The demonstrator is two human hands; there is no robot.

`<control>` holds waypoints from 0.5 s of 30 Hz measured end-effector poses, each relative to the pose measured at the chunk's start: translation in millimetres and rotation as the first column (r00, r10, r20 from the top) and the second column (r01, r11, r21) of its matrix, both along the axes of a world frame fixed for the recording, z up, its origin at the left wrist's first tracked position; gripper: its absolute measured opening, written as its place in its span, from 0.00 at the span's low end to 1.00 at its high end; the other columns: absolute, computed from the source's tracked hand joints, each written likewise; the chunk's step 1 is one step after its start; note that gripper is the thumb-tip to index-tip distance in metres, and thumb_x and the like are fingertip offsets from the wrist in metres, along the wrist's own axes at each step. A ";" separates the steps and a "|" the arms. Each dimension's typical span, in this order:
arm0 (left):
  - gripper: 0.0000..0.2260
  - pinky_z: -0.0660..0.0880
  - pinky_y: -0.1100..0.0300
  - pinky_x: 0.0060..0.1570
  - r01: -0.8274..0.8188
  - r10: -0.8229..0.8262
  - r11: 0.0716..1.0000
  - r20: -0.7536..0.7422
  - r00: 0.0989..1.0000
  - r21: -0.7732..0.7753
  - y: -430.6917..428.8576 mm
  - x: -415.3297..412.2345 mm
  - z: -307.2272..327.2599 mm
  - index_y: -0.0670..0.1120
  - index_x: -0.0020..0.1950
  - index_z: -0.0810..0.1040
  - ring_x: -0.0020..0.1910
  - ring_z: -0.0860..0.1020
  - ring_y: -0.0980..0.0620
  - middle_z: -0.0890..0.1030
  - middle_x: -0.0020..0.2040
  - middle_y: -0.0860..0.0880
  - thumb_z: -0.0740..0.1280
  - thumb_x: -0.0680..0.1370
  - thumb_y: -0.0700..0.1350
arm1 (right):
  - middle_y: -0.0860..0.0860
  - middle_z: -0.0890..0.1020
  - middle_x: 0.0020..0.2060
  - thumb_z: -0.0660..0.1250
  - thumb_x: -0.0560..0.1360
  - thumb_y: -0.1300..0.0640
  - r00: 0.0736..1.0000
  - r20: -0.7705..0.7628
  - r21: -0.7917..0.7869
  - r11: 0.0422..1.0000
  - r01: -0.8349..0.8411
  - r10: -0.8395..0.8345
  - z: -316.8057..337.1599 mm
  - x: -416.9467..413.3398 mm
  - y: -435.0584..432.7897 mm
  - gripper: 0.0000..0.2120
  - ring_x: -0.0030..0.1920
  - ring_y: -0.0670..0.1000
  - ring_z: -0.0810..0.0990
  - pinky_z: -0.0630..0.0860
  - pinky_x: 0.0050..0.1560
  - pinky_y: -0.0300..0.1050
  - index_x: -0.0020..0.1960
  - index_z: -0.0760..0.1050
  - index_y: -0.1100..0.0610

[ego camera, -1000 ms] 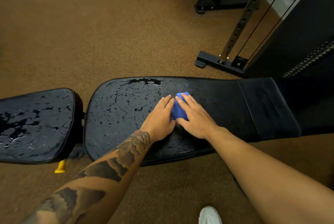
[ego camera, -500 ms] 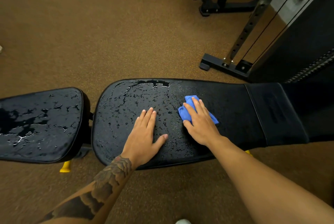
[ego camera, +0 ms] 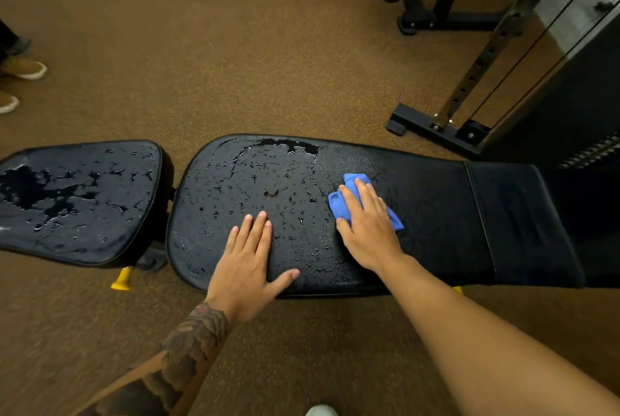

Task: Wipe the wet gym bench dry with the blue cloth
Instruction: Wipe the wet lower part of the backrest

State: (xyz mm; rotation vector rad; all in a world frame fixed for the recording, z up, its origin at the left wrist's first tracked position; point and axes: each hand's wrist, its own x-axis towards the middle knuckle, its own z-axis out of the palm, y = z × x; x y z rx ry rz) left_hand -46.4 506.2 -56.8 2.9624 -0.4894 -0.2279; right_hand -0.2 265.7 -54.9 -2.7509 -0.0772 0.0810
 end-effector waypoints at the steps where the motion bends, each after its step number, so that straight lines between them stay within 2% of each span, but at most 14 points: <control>1: 0.45 0.42 0.50 0.76 0.000 0.000 1.000 -0.006 1.000 0.004 0.0 -0.3 -0.1 0.41 0.78 0.50 0.78 0.43 0.46 0.48 0.79 0.46 0.46 0.74 0.74 | 0.55 0.53 0.77 0.58 0.78 0.52 1.000 0.003 -0.002 1.000 0.001 -0.001 0.1 -2.1 1.1 0.28 0.77 0.56 0.48 0.48 0.75 0.55 0.76 0.56 0.52; 4: 0.45 0.44 0.49 0.75 -0.001 0.001 1.000 0.011 1.000 0.001 1.0 -0.4 -1.3 0.41 0.78 0.51 0.78 0.45 0.46 0.49 0.79 0.45 0.46 0.73 0.74 | 0.55 0.53 0.77 0.59 0.78 0.53 1.000 0.000 0.013 1.000 -0.014 0.014 1.4 -14.9 6.7 0.28 0.77 0.56 0.48 0.47 0.75 0.54 0.76 0.56 0.52; 7: 0.45 0.46 0.48 0.75 0.016 -0.016 1.000 0.035 0.999 0.006 1.5 -0.1 -3.8 0.40 0.77 0.55 0.78 0.49 0.44 0.53 0.79 0.44 0.47 0.73 0.73 | 0.53 0.53 0.77 0.59 0.78 0.53 0.995 -0.013 0.026 0.995 -0.095 0.096 2.4 -42.3 7.4 0.28 0.77 0.54 0.47 0.47 0.75 0.53 0.76 0.56 0.51; 11: 0.46 0.47 0.47 0.76 0.011 -0.010 1.000 0.029 1.000 -0.014 1.9 0.3 -3.7 0.41 0.78 0.54 0.78 0.48 0.44 0.51 0.79 0.44 0.46 0.72 0.74 | 0.52 0.57 0.76 0.60 0.77 0.53 0.970 -0.007 0.018 0.970 -0.241 0.241 5.5 -72.2 -10.0 0.28 0.76 0.54 0.53 0.52 0.75 0.50 0.76 0.59 0.51; 13: 0.46 0.45 0.48 0.76 0.009 -0.009 1.000 0.016 1.000 -0.019 2.2 0.5 -1.5 0.42 0.78 0.51 0.78 0.46 0.45 0.48 0.80 0.45 0.45 0.72 0.74 | 0.54 0.61 0.75 0.60 0.75 0.51 0.971 0.002 -0.034 0.971 -0.237 0.237 4.3 -65.8 -24.0 0.27 0.74 0.57 0.58 0.58 0.73 0.55 0.74 0.62 0.52; 15: 0.45 0.43 0.48 0.75 0.012 -0.012 1.000 0.012 1.000 -0.029 3.1 0.7 1.7 0.42 0.79 0.49 0.78 0.44 0.45 0.47 0.80 0.45 0.47 0.73 0.74 | 0.55 0.61 0.74 0.59 0.76 0.49 0.988 0.005 -0.065 0.986 -0.153 0.153 2.2 -48.5 -28.2 0.28 0.74 0.59 0.58 0.60 0.72 0.58 0.75 0.61 0.52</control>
